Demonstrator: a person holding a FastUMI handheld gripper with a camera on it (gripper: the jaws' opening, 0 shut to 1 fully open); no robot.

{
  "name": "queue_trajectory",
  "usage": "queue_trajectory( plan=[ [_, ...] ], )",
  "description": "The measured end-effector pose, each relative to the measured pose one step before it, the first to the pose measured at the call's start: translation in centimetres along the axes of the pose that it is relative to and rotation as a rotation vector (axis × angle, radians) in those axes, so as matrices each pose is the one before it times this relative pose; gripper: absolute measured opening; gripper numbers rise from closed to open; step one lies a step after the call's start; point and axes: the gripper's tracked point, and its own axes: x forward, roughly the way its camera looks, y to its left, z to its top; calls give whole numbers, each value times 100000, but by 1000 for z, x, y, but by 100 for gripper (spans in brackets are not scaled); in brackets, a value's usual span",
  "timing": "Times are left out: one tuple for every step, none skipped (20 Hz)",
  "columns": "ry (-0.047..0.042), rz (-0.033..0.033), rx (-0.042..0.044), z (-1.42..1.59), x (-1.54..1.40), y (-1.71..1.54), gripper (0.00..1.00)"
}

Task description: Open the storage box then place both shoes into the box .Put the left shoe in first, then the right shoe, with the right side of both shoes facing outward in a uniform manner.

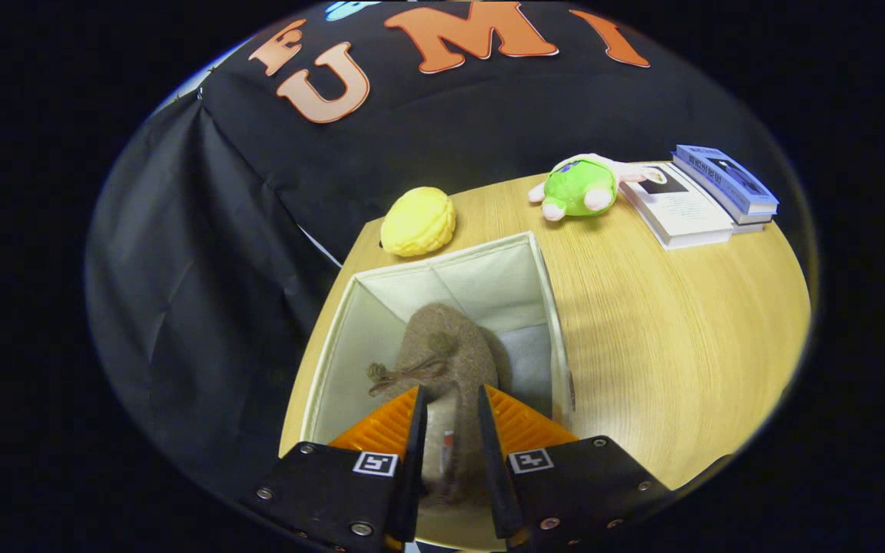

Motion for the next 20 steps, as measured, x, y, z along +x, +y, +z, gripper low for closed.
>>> queue_trajectory(
  plan=[
    [-2082, 307, 276, 497, -594, -155, 41],
    [-1537, 311, -222, 404, -468, -166, 43],
    [-696, 257, -591, 100, -356, -316, 44],
    [-662, 534, -471, 170, -415, -343, 47],
    [-1631, 781, 137, 209, -635, -367, 49],
    [-1681, 1224, 51, 295, -595, -293, 52],
    [-1462, 1508, -280, 174, -742, -125, 54],
    [-1215, 1891, -770, 354, -667, -157, 57],
    [-2198, 1377, -1181, 354, -814, -152, 59],
    [-2596, 933, -1739, 648, -722, -406, 64],
    [-3276, 444, -2069, 595, -741, -463, 67],
    [-3040, 244, -2373, 623, -761, -429, 72],
    [-3080, 358, -2683, 381, -596, -474, 75],
    [-2719, 462, -2895, 493, -676, -297, 80],
    [-2845, 218, -2452, 354, -723, -414, 82],
    [-2879, 252, -2303, 415, -604, -469, 88],
    [-2761, -366, -1648, 349, -806, -456, 90],
    [-3671, -449, -1615, 648, -746, -592, 92],
    [-4531, -1117, -2070, 903, -636, -663, 94],
    [-4394, -1226, -2934, 913, -622, -836, 96]
  ],
)
